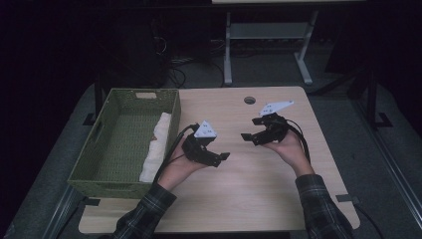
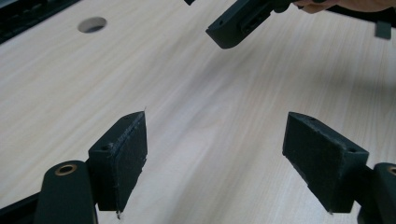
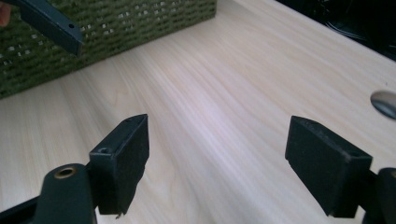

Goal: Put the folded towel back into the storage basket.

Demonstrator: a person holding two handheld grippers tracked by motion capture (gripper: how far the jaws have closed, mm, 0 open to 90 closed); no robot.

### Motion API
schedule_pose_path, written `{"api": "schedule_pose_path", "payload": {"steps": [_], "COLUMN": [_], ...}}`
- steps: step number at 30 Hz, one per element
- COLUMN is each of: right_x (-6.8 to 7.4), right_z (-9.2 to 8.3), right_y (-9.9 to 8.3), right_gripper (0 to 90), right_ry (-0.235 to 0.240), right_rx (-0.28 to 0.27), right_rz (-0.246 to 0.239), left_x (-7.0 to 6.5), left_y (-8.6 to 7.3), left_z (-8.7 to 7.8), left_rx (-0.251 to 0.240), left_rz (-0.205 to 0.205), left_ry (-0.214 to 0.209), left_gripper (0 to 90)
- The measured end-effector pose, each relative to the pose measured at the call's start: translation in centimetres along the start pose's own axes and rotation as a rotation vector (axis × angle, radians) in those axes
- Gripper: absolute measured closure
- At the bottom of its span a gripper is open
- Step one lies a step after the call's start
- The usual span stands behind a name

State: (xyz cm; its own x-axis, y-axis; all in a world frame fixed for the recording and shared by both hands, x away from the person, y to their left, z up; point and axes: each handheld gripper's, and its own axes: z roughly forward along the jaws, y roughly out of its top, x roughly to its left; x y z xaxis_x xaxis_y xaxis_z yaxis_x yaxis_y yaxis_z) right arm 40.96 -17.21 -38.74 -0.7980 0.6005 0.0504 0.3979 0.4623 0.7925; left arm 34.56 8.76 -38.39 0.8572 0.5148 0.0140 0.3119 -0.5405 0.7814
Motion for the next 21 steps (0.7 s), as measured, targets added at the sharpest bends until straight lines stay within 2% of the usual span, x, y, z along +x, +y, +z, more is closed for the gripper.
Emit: {"api": "schedule_pose_path", "payload": {"steps": [12,18,21], "right_x": [0.8,1.0,1.1], "right_z": [-0.1,0.1,0.2], "right_y": [-4.7,-7.0,-8.4], "right_gripper": [17.4,17.4,17.4], "right_ry": [-0.041,-0.056,-0.072], "right_rx": [0.026,0.050,0.055], "right_rz": [0.053,0.076,0.085], "left_x": [-1.7,-1.8,-1.7], "left_y": [-2.4,-4.2,-5.0], "left_z": [2.7,4.1,4.8], "left_rx": [0.036,0.040,0.041], "left_rz": [0.018,0.035,0.021], "left_ry": [-0.024,-0.036,-0.049], "left_gripper": [17.9,16.4,16.4]}}
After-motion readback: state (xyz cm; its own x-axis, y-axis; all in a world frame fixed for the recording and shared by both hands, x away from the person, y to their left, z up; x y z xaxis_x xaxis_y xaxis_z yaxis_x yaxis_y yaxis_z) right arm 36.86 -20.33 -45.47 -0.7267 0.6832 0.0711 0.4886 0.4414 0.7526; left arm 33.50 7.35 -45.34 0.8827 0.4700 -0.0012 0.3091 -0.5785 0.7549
